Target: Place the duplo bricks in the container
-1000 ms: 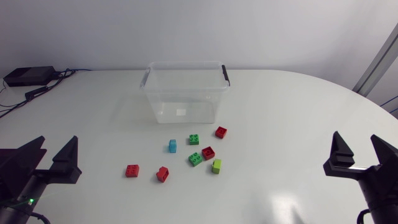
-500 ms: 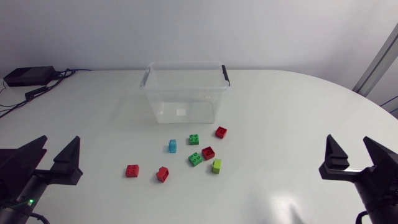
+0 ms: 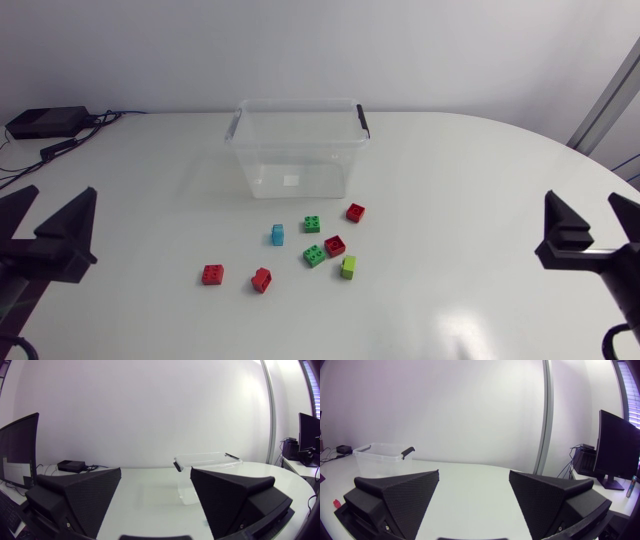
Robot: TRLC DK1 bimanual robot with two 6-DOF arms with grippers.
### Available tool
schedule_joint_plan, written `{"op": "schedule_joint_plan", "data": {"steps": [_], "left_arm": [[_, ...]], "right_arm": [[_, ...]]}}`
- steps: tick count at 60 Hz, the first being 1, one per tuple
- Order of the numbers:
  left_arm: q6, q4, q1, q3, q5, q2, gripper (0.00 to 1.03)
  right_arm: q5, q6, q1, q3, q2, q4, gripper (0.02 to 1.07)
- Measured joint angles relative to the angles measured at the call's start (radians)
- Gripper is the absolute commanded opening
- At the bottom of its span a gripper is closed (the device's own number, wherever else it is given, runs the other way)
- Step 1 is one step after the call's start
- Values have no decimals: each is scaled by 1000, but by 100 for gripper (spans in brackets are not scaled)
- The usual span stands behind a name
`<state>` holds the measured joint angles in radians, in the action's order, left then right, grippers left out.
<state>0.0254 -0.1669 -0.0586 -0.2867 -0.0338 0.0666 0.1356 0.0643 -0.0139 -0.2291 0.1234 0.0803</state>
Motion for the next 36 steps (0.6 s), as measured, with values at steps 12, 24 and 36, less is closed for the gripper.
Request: {"op": "schedule_joint_plan", "data": {"steps": [12,24,36], "left_arm": [[0,-35,-27,-135,0,204,97],[12,-143,-51,-252,0,455,96],[80,-254,-72,-367,0,726,93]], "right_arm": [[0,0,-21,-132,152,7,103],[1,0,-51,-171,252,26,103],[3,0,-64,-171,322,39,103]]}}
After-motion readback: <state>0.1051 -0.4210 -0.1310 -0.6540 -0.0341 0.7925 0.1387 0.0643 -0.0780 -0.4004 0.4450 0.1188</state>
